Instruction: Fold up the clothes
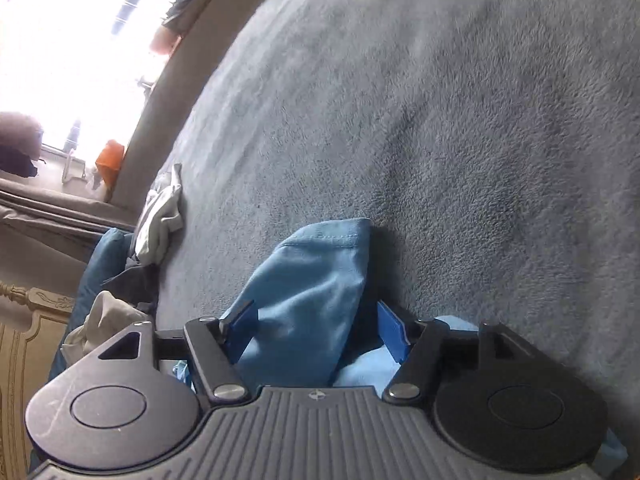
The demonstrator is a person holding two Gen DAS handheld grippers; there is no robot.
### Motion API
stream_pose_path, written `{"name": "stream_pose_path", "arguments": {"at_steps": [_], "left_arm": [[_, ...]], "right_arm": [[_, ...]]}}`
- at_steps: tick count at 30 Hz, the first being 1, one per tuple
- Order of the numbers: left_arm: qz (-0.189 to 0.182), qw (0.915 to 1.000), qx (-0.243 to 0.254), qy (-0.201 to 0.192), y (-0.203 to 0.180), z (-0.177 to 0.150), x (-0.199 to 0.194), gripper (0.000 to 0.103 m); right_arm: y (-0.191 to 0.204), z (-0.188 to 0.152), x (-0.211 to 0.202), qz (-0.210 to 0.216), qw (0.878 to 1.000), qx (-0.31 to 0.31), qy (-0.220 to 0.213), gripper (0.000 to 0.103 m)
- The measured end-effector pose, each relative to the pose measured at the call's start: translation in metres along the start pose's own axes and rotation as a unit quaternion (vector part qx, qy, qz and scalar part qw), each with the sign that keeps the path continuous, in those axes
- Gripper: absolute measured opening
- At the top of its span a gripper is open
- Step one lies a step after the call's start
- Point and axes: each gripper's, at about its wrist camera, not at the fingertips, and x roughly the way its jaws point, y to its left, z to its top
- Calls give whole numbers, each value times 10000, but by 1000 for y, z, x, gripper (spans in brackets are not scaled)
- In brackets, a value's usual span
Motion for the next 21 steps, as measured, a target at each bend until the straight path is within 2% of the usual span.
{"name": "stream_pose_path", "arguments": {"at_steps": [1,3,5,6,7,13,17,21], "left_arm": [[-29,10000,32,-7,-1,0,0,45],[-128,9999,98,-38,-1,-1,-1,39],[-238,9996,155,-73,-1,-2,-3,33],[-298,9994,174,-93,0,-3,-5,32],[-348,9992,184,-112,1,-4,-6,30],[-774,9967,-102,-211,21,-15,-21,26],[-983,9946,-272,-201,30,-23,-30,23],[-1094,9933,-280,-242,35,-33,-44,23]], "right_arm": [[-1,1,6,29,10000,74,20,68],[1,-1,4,295,9995,-10,-76,50],[2,-4,-4,540,9984,-93,-144,22],[2,-5,-9,671,9976,-114,-118,16],[3,-8,-14,806,9966,-134,-86,5],[6,-35,-58,1540,9873,-399,-7,2],[7,-58,-73,1739,9832,-491,272,2],[10,-85,-84,1818,9778,-715,762,2]]}}
